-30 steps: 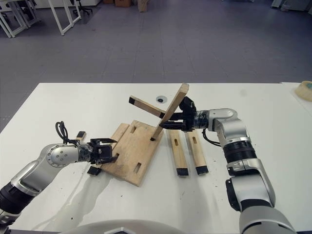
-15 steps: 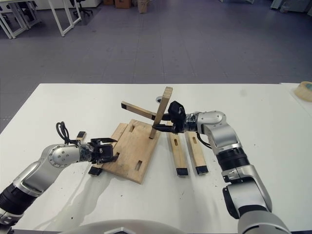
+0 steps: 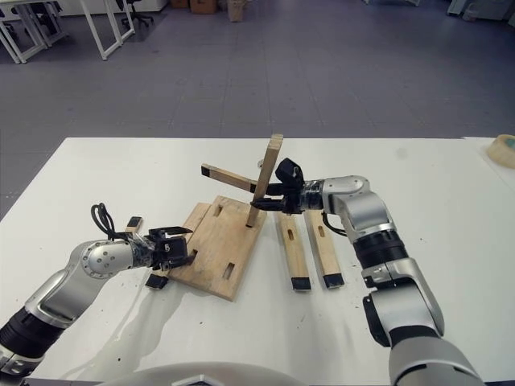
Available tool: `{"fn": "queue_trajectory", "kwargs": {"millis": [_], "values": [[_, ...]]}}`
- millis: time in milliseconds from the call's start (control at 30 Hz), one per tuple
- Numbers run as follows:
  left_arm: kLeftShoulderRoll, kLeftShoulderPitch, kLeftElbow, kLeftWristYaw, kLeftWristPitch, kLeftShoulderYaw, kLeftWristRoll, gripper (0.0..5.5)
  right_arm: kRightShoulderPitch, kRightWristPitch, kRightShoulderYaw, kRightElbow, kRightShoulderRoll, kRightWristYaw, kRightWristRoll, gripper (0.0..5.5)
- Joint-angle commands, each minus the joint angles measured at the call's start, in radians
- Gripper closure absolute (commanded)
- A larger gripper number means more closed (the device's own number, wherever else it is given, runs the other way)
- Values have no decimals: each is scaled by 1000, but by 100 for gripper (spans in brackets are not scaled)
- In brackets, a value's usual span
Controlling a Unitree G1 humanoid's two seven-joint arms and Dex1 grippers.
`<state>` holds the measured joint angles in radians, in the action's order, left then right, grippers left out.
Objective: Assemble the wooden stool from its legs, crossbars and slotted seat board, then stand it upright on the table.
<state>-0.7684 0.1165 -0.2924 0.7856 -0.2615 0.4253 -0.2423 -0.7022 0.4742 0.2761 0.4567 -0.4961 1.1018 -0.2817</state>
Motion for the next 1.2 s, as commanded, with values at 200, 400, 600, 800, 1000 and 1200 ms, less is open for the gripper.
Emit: {"fn": "queue_trajectory", "kwargs": {"millis": [200, 400, 600, 800, 1000, 1200], "values": [[12, -59, 52, 41, -25, 50, -16, 247, 62, 64, -3, 0, -5, 19, 24, 347], [16, -63, 54, 36, -26, 51, -19, 247, 39, 106, -76, -135, -13, -3, -4, 296], [19, -67, 59, 32, -26, 51, -21, 247, 106, 182, -56, -192, -105, 26, 22, 217], [19, -73, 59, 33, -24, 49, -23, 247, 147, 224, -167, -255, -196, -89, 33, 217], [19, -80, 58, 33, -24, 49, -24, 247, -183, 125, -461, -234, -50, -379, -103, 217], [20, -76, 63, 36, -20, 50, -26, 247, -406, 85, -571, -281, 107, -515, -279, 217]]}}
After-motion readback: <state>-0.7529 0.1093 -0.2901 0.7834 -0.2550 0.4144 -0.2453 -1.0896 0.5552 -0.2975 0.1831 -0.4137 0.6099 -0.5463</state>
